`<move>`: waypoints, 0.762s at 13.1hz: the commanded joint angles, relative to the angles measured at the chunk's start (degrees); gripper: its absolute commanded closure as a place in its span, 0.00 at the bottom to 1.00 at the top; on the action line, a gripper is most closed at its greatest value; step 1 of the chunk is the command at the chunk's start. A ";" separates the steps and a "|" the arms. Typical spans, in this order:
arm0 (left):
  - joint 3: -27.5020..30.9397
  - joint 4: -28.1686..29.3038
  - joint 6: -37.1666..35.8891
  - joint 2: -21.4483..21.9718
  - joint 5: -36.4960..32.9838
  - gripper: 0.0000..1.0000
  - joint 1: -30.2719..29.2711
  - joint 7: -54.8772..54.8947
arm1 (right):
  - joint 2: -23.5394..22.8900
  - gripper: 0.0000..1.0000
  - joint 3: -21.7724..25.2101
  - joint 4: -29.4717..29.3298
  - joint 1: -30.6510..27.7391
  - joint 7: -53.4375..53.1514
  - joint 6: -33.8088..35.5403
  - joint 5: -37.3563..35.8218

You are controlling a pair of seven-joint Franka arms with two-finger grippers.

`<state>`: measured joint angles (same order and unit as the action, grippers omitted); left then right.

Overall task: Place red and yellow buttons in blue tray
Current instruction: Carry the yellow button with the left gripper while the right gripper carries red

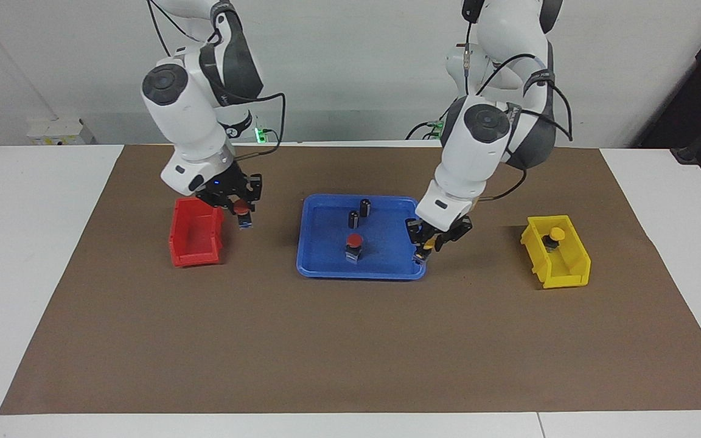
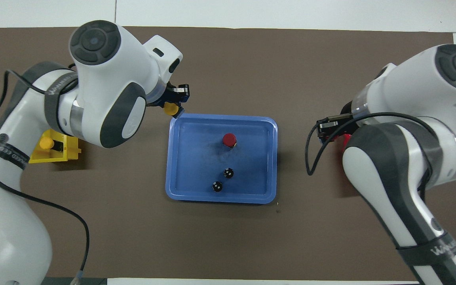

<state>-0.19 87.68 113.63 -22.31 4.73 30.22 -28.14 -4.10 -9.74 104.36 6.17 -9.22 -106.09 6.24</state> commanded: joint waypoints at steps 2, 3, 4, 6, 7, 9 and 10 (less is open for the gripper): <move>1.16 3.79 4.92 -2.56 2.03 0.99 4.05 -3.41 | -1.44 0.79 0.07 -1.18 1.73 -4.39 -3.41 0.61; 1.16 5.81 5.37 -2.30 2.03 0.99 4.84 -3.76 | -1.44 0.79 0.07 -1.09 2.18 -4.75 -3.77 0.61; 1.16 6.97 5.28 -2.04 2.03 0.99 5.63 -4.02 | -1.44 0.79 0.07 -1.09 2.18 -4.84 -3.78 0.61; 1.07 7.68 4.23 -1.68 2.03 0.99 5.73 -4.11 | -1.44 0.79 0.07 -1.00 2.79 -5.11 -4.30 0.61; 1.07 7.77 4.05 -1.68 2.03 0.99 5.73 -4.11 | -1.44 0.79 0.07 -0.22 3.06 -5.80 -5.26 0.61; 0.99 7.77 3.96 -1.68 2.03 0.65 5.73 -4.03 | -1.08 0.79 0.07 1.02 3.41 -6.25 -7.11 0.61; 1.07 7.59 3.79 -1.68 2.03 0.48 5.82 -4.11 | -0.91 0.79 0.07 2.15 4.02 -6.95 -9.03 0.70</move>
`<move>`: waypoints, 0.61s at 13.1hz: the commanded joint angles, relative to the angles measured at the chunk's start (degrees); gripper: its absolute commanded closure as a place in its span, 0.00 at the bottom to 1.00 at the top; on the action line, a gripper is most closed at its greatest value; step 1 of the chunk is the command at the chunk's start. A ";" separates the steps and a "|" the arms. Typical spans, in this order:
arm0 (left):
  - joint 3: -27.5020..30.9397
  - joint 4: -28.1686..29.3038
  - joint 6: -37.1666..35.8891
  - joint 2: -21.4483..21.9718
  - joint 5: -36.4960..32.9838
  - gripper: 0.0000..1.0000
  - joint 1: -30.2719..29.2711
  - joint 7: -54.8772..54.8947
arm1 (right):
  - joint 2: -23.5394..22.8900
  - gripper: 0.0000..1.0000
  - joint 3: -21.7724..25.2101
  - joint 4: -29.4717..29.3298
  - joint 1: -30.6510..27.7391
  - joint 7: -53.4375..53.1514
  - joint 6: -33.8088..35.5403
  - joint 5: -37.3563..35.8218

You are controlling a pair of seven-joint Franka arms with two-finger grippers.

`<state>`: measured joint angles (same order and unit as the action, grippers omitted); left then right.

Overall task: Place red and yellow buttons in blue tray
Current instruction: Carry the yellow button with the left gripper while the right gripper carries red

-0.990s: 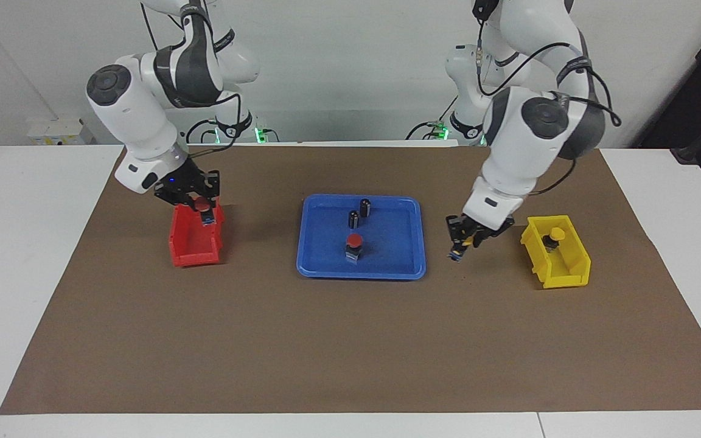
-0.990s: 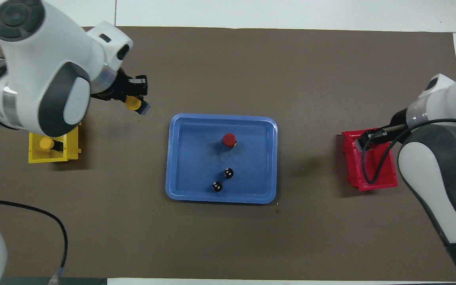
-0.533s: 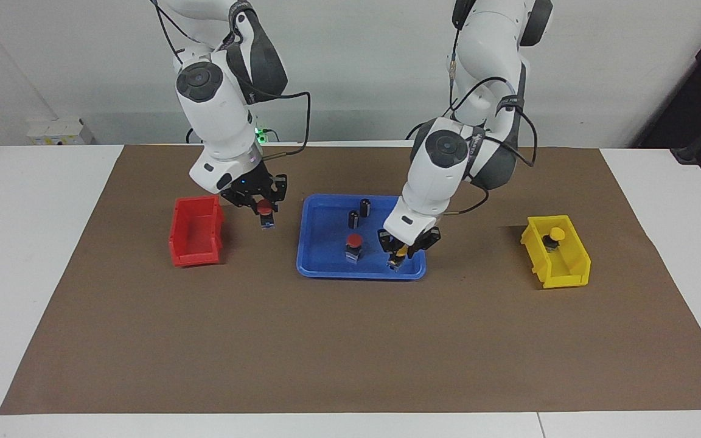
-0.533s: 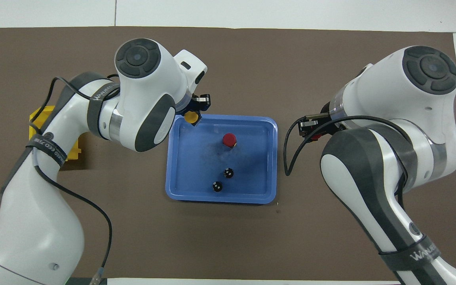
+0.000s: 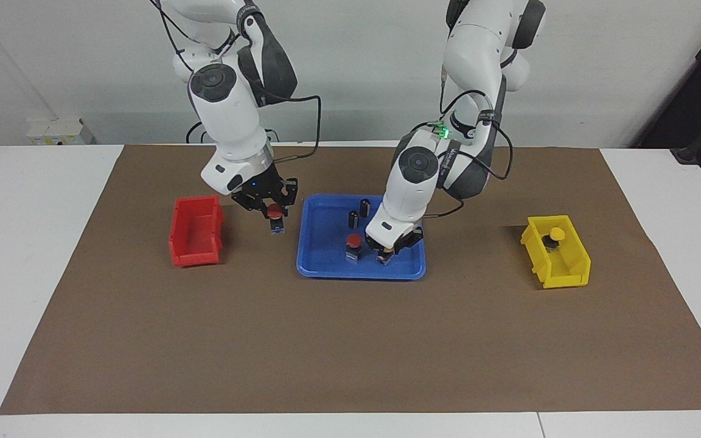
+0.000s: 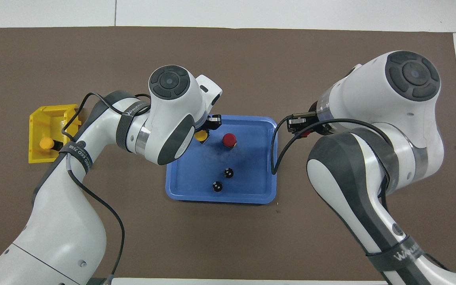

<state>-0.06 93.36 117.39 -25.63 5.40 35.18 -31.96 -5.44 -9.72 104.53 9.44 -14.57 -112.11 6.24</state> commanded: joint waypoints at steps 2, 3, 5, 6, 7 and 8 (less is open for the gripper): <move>1.03 0.77 -0.94 1.81 1.45 0.39 1.03 -0.73 | -0.09 0.79 0.06 3.22 2.07 -2.74 -6.18 0.70; 1.20 0.07 -1.46 2.07 1.45 0.34 1.03 -1.95 | -0.70 0.79 0.06 3.92 3.03 -4.39 -8.71 0.70; 1.73 -0.02 -3.56 5.39 1.19 0.26 -1.06 -1.45 | -2.02 0.79 0.06 4.81 4.18 -5.73 -12.24 0.70; 2.08 -0.11 -6.27 7.24 0.93 0.20 -5.26 -0.40 | -1.94 0.79 0.06 6.03 4.27 -6.16 -13.91 0.79; 2.08 0.06 -9.08 9.87 0.84 0.18 -9.30 3.18 | -1.76 0.79 -0.03 7.00 4.62 -6.52 -14.97 0.79; 2.52 0.07 -13.29 11.90 0.75 0.14 -12.65 9.31 | -2.02 0.79 -0.03 7.27 5.58 -6.69 -15.15 1.05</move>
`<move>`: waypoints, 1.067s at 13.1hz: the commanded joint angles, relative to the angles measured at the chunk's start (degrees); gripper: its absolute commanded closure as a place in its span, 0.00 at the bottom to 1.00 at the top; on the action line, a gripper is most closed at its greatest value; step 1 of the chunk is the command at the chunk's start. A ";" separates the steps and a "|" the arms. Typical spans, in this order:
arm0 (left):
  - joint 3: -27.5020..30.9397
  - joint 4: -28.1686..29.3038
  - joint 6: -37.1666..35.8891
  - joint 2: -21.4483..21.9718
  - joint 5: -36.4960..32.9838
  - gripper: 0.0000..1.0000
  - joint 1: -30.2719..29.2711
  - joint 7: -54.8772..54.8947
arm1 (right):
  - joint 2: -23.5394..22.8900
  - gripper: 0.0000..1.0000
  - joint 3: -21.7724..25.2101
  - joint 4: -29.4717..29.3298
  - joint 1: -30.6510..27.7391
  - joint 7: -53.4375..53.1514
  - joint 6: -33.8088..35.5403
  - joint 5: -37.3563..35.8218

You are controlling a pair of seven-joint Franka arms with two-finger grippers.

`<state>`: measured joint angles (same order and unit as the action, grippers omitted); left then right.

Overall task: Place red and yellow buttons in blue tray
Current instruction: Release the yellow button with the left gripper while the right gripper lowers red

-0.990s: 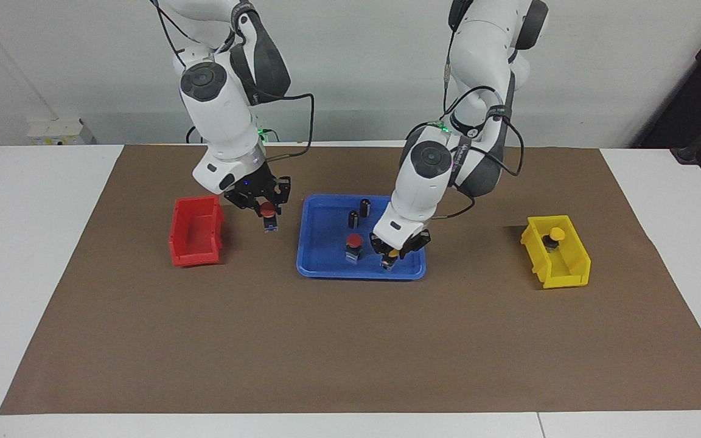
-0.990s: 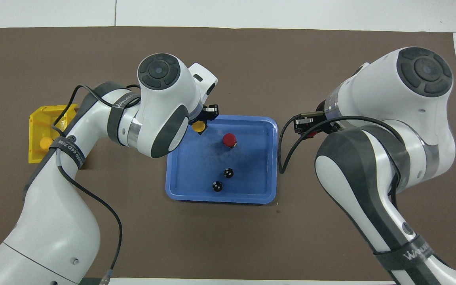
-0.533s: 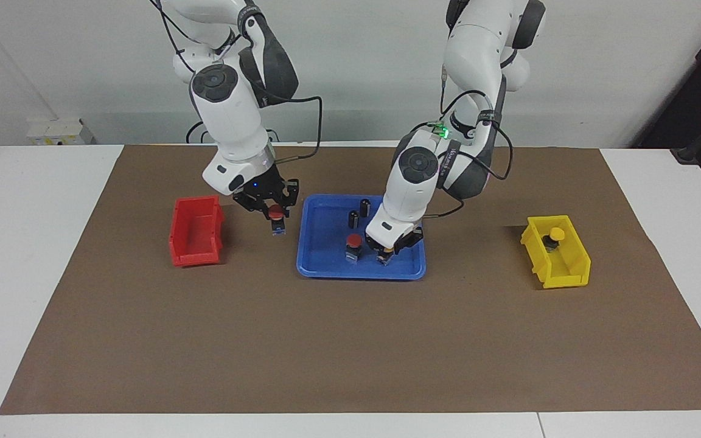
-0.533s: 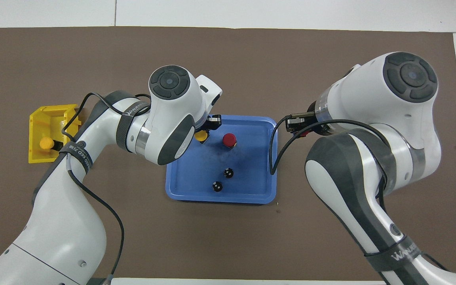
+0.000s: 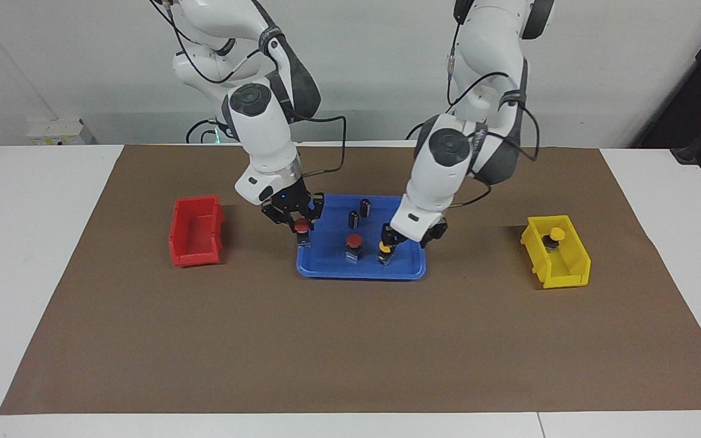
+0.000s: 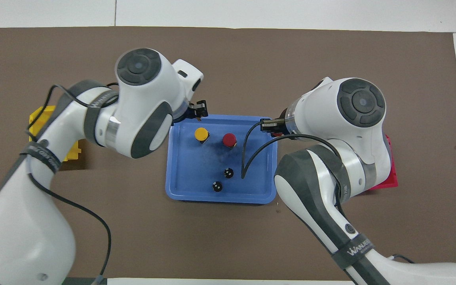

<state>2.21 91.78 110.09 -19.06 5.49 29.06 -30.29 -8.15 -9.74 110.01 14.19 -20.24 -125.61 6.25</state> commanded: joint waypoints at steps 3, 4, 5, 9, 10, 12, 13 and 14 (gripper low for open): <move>1.57 1.73 -9.98 7.28 -4.25 0.07 -15.32 22.08 | -2.12 0.79 -0.01 1.52 2.25 -2.78 -3.24 1.57; 1.57 2.96 -9.63 7.81 -4.35 0.07 -18.65 26.12 | -3.52 0.79 -0.01 1.35 2.60 -2.87 -3.24 1.58; 1.57 4.53 -9.02 8.34 -4.26 0.07 -21.47 30.16 | -4.41 0.79 -0.01 1.34 3.12 -2.87 -3.33 1.66; 1.57 17.08 -1.31 13.60 -4.35 0.18 -28.95 41.79 | -6.61 0.79 -0.01 1.26 3.30 -2.96 -4.11 6.22; 1.57 20.08 1.85 14.75 -4.35 0.21 -29.23 41.97 | -7.05 0.78 -0.01 1.26 3.30 -2.96 -5.08 6.58; 1.57 23.61 4.95 15.98 -4.35 0.27 -29.49 42.94 | -8.11 0.74 -0.01 1.34 3.39 -2.96 -5.96 6.59; 1.57 24.49 5.92 16.25 -4.35 0.29 -30.10 43.55 | -8.02 0.65 -0.01 1.34 4.26 -2.96 -5.53 6.59; 1.57 25.98 6.97 16.69 -4.35 0.30 -30.28 43.99 | -8.02 0.28 -0.01 1.34 4.53 -3.05 -5.61 6.50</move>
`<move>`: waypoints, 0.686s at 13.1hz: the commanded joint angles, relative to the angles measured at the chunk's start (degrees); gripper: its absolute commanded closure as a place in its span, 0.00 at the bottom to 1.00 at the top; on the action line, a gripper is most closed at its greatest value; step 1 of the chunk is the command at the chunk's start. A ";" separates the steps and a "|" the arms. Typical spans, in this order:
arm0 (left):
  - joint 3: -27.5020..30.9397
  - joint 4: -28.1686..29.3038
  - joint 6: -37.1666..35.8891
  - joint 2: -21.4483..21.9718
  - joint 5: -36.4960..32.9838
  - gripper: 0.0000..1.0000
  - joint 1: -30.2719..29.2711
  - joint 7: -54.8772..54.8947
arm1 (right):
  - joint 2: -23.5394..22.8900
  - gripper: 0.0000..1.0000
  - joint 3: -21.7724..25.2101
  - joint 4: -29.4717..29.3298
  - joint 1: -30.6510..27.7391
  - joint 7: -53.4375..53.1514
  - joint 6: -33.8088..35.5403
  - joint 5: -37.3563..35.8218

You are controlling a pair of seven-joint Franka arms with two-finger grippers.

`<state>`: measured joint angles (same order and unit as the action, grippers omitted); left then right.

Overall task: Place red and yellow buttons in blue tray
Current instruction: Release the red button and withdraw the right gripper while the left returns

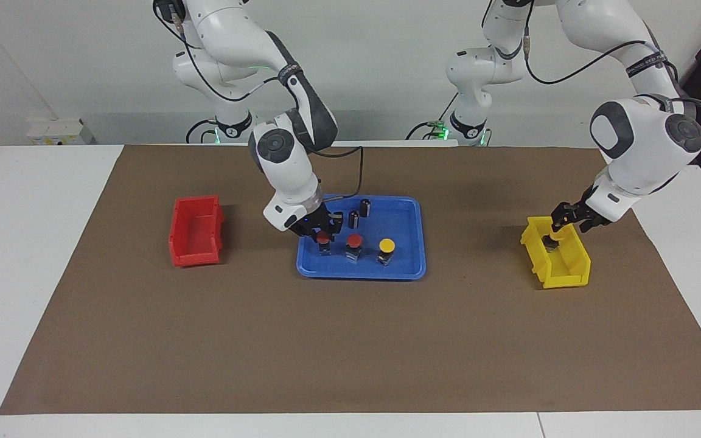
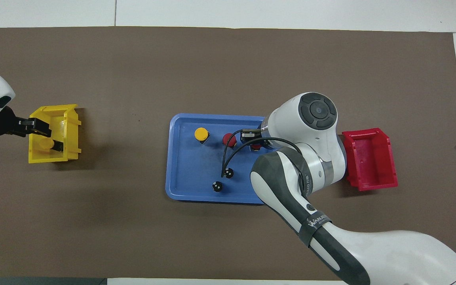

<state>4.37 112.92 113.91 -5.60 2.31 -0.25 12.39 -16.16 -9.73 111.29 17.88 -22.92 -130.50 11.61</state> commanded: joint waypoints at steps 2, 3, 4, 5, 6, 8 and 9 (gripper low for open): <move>-0.59 8.17 7.09 3.84 -1.17 0.30 -1.07 1.49 | 0.94 0.00 0.24 -0.72 0.67 -0.37 1.03 0.17; -0.59 9.32 8.50 4.02 -1.17 0.30 -1.24 1.84 | 2.52 0.00 0.50 -1.68 0.06 -0.37 2.86 -0.10; -0.59 9.42 9.47 3.84 -1.17 0.30 -1.68 2.45 | 4.10 0.00 0.59 -3.08 -1.16 -0.28 5.67 -1.32; -0.59 9.42 9.83 3.58 -1.17 0.30 -2.29 2.98 | 5.33 0.00 0.59 -5.01 -3.26 -0.19 9.26 -4.03; -0.59 9.59 10.27 3.32 -1.17 0.30 -2.38 3.25 | 6.22 0.00 0.42 -6.95 -5.20 0.07 13.04 -7.01; -0.59 12.39 14.29 3.14 -1.17 0.30 -2.38 3.08 | 8.67 0.00 0.42 -9.94 -8.98 0.94 19.73 -9.06; -0.59 13.63 15.88 3.31 -1.17 0.30 -2.38 2.99 | 10.60 0.00 0.42 -10.39 -11.35 2.60 21.93 -9.06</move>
<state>4.40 122.46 125.43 -3.81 2.29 -1.93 14.96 -7.91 -8.67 102.22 10.11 -22.33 -112.40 3.46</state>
